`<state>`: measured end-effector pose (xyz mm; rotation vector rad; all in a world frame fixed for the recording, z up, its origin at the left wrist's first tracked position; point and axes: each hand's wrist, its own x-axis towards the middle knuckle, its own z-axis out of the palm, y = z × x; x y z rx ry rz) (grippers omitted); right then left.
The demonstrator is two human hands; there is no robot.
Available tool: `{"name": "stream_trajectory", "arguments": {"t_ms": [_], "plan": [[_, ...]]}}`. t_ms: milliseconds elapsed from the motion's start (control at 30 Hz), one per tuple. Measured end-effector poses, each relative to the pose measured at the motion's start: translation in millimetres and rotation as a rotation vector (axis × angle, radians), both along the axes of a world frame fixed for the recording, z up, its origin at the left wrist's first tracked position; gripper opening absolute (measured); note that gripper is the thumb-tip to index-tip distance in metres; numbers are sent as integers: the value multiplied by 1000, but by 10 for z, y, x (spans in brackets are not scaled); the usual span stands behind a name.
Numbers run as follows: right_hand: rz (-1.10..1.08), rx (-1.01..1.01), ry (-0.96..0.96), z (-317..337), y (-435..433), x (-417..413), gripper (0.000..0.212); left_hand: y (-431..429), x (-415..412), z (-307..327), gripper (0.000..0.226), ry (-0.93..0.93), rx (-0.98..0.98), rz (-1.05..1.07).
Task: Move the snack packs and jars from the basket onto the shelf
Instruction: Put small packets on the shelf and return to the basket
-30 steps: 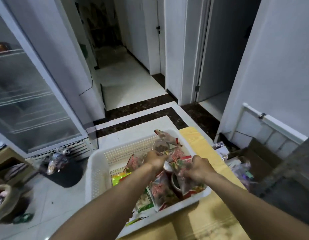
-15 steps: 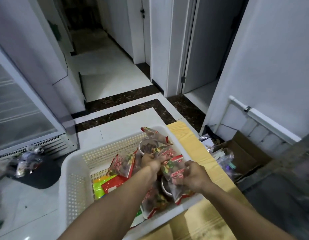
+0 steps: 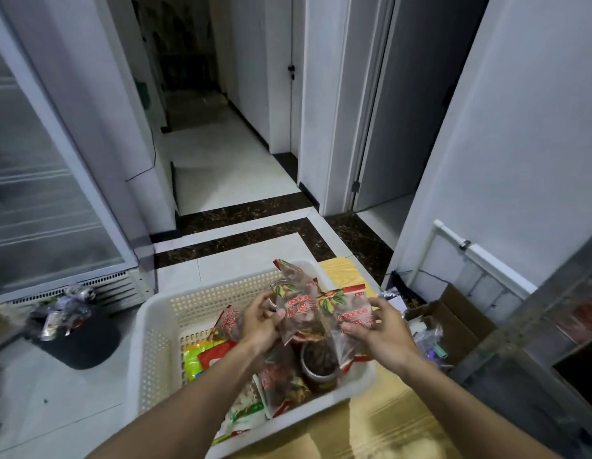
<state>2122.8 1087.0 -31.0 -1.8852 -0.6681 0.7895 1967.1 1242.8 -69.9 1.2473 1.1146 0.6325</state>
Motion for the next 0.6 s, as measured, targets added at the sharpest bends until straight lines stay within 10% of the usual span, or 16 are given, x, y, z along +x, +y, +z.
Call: {"name": "stream_trajectory", "arguments": {"t_ms": [600], "plan": [[-591, 217, -547, 1859, -2837, -514, 57, -2095, 555, 1832, 39, -385, 164, -644]]}}
